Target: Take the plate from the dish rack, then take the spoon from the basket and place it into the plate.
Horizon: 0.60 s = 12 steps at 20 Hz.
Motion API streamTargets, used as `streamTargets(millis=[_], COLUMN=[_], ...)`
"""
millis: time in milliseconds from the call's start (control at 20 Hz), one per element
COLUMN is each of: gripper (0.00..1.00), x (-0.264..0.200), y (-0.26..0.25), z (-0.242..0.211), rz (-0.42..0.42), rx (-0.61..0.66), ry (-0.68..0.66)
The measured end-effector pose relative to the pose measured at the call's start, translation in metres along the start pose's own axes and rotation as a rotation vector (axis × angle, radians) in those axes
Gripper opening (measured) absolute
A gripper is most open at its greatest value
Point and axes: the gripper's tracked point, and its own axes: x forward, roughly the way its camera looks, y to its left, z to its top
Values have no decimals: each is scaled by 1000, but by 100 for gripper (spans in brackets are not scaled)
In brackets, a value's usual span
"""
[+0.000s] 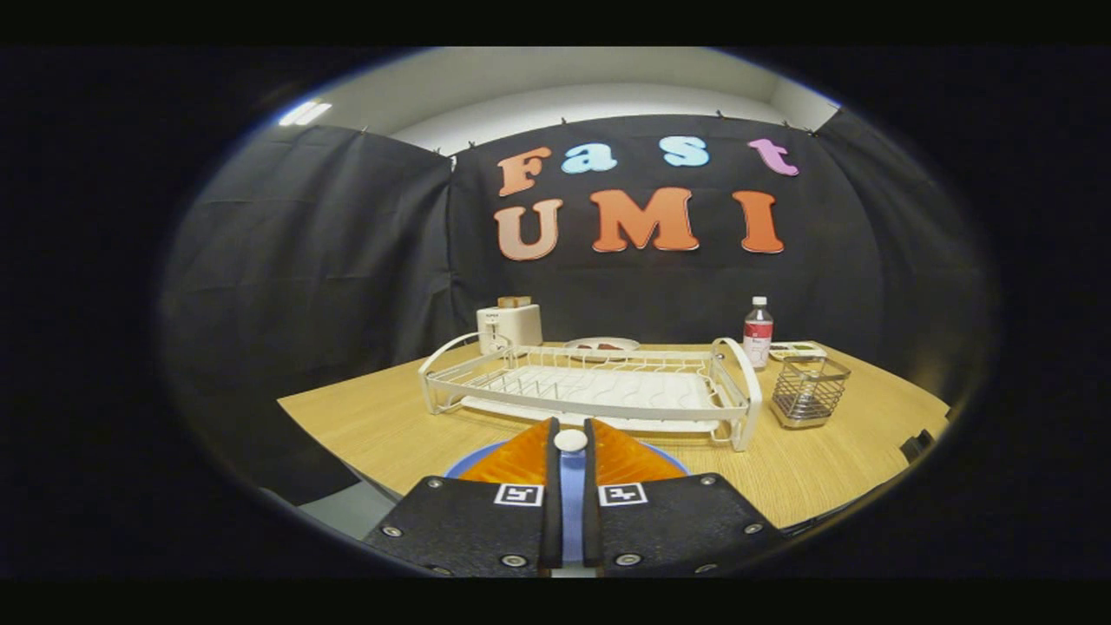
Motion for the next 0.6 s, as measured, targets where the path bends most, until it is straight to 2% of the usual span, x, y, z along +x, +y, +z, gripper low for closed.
streamTargets(millis=[250, 450, 500, 600], gripper=[17, 46, 59, 76], x=[6, 8, 9, 8], y=[-1, -6, -9, -17], z=[-14, -14, -12, -6], rz=[-11, -34, -40, -58], rx=[-12, -32, -37, -34], ry=[53, 62, 59, 56])
